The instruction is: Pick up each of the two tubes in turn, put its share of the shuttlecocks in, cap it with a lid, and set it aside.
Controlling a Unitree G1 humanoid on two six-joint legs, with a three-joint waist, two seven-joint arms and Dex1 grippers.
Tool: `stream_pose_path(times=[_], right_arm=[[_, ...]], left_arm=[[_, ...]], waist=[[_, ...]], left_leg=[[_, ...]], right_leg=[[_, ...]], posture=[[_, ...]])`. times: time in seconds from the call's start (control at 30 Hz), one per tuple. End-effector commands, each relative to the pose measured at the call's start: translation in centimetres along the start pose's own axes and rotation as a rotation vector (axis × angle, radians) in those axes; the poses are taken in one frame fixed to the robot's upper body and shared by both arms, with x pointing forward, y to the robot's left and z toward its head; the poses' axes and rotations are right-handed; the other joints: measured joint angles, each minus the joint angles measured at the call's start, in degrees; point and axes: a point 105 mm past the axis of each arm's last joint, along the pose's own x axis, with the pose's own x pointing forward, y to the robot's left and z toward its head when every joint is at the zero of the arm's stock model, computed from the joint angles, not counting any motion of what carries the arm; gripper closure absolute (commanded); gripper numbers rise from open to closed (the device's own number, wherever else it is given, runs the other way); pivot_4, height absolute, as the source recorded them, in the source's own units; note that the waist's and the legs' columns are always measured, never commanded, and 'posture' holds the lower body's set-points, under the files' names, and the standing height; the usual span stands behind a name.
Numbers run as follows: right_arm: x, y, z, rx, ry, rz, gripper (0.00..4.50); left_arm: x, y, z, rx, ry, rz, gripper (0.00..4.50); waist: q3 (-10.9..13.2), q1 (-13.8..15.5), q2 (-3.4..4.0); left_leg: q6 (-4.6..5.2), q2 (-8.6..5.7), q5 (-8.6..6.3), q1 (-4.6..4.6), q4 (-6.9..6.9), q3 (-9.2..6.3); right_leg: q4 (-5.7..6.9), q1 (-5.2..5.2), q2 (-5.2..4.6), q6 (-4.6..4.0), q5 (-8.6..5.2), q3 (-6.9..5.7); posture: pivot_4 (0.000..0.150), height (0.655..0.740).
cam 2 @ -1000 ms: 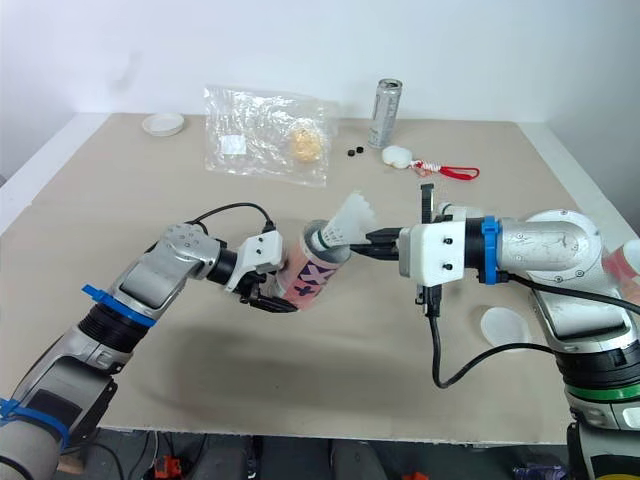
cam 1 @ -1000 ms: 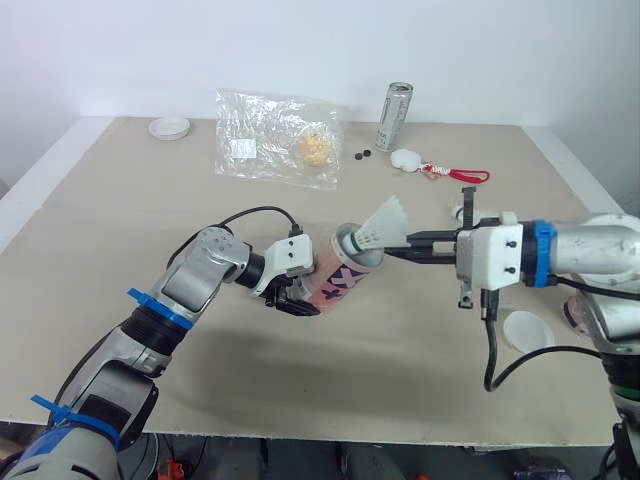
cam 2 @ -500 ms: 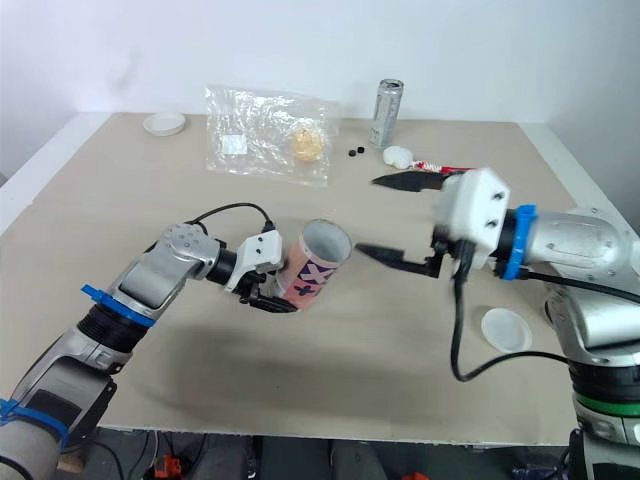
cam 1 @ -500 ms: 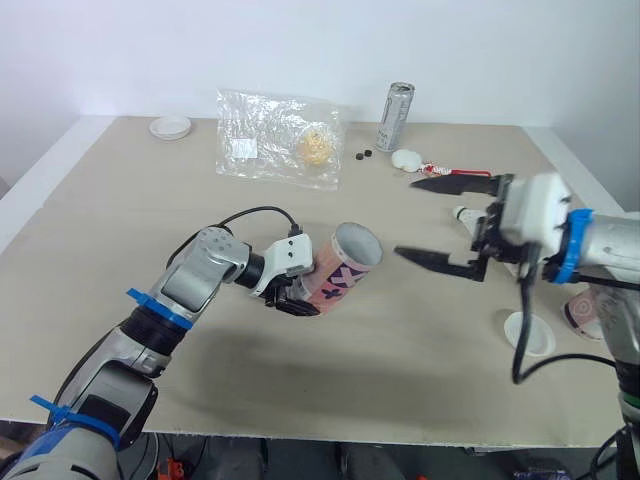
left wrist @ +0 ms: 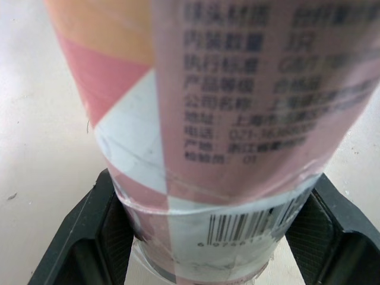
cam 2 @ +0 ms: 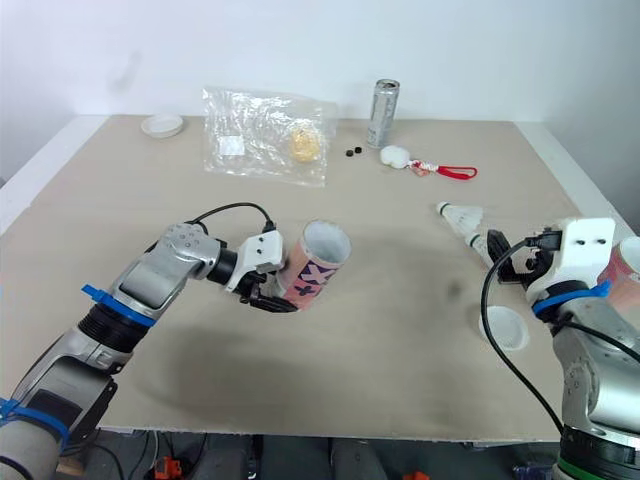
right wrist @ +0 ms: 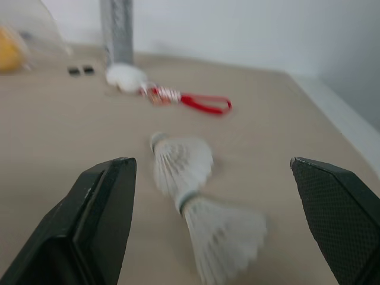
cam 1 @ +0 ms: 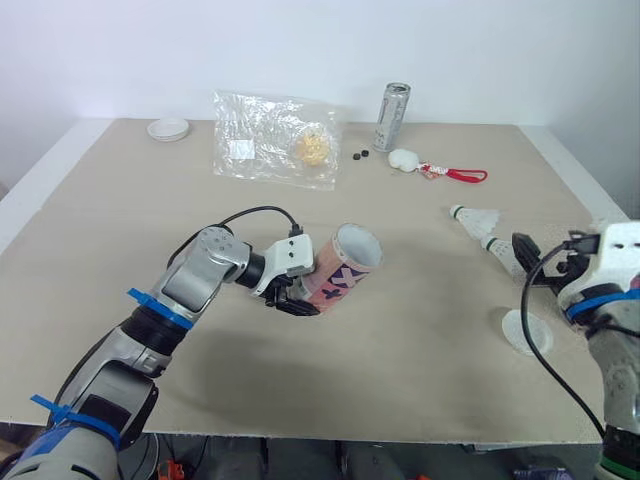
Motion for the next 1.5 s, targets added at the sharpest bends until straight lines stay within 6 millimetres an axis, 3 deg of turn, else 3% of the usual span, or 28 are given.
stream_pose_path(times=[0.03, 0.47, 0.67, 1.03, 1.1, 1.17, 1.37, 1.4, 1.5], right_arm=[[0.2, 0.2, -0.7, 0.021, 0.005, 0.012, 0.06], [1.7, 1.1, -3.7, 0.060, 0.093, 0.095, 0.06], [2.6, 1.7, -4.1, 0.052, 0.106, 0.129, 0.06], [4.2, 0.7, -4.4, 0.057, 0.105, 0.106, 0.06], [4.4, 0.3, -4.4, 0.056, 0.102, 0.087, 0.46], [4.5, 0.0, -4.4, 0.052, 0.099, 0.073, 1.15], [4.8, 0.0, -4.3, 0.044, 0.085, 0.075, 4.09], [4.8, 0.0, -4.2, 0.044, 0.083, 0.075, 4.38], [4.8, 0.0, -4.1, 0.039, 0.077, 0.077, 4.38]], left_arm=[[0.2, -0.4, 0.6, 0.033, -0.011, -0.009, 1.55], [-0.1, -0.7, 0.2, 0.015, -0.010, 0.013, 1.55], [-0.1, -0.7, 0.2, 0.011, -0.011, 0.016, 1.55], [-0.1, -0.8, 0.1, -0.006, -0.012, 0.023, 1.55], [-0.1, -0.8, 0.0, -0.007, -0.011, 0.025, 1.55], [-0.1, -0.8, 0.0, -0.008, -0.012, 0.026, 1.55], [-0.1, -0.7, 0.1, -0.008, -0.013, 0.029, 1.55], [-0.1, -0.7, 0.2, -0.007, -0.014, 0.029, 1.55], [0.0, -0.7, 0.2, -0.007, -0.014, 0.027, 1.55]], waist=[[0.00, -0.01, 0.00], [0.00, -0.04, 0.00], [0.00, -0.06, 0.00], [0.00, -0.08, 0.00], [0.00, -0.08, 0.00], [0.00, -0.09, 0.00], [0.00, -0.11, 0.00], [0.00, -0.11, 0.00], [0.00, -0.11, 0.00]], left_leg=[[0.00, 0.00, 0.00, 0.00, 0.00, 0.00], [0.00, 0.00, 0.00, 0.00, -0.01, -0.01], [0.00, 0.00, 0.00, 0.01, 0.00, -0.01], [0.00, 0.00, 0.00, 0.00, -0.01, -0.01], [0.00, -0.01, 0.00, 0.00, -0.01, -0.01], [0.00, -0.01, 0.00, 0.00, -0.01, -0.01], [0.00, -0.01, 0.00, 0.00, -0.01, -0.02], [0.00, -0.01, 0.00, 0.00, -0.01, -0.01], [0.00, -0.01, 0.00, 0.01, -0.01, -0.02]], right_leg=[[0.00, 0.00, 0.00, 0.00, 0.00, -0.01], [0.00, 0.01, 0.00, 0.01, -0.02, -0.01], [0.00, 0.01, 0.01, 0.01, 0.00, -0.01], [-0.01, 0.01, 0.01, 0.02, -0.01, -0.01], [-0.01, 0.01, 0.00, 0.02, -0.01, -0.01], [-0.01, 0.01, 0.01, 0.02, -0.01, -0.01], [-0.01, 0.01, 0.01, 0.02, -0.01, -0.01], [-0.01, 0.01, 0.00, 0.02, -0.01, 0.00], [0.00, 0.02, 0.01, 0.02, -0.01, -0.01]], posture=[[0.150, 0.7400], [0.150, 0.7400], [0.150, 0.7400], [0.150, 0.7400], [0.150, 0.7400], [0.150, 0.7400], [0.150, 0.7400], [0.150, 0.7400], [0.150, 0.7400]])
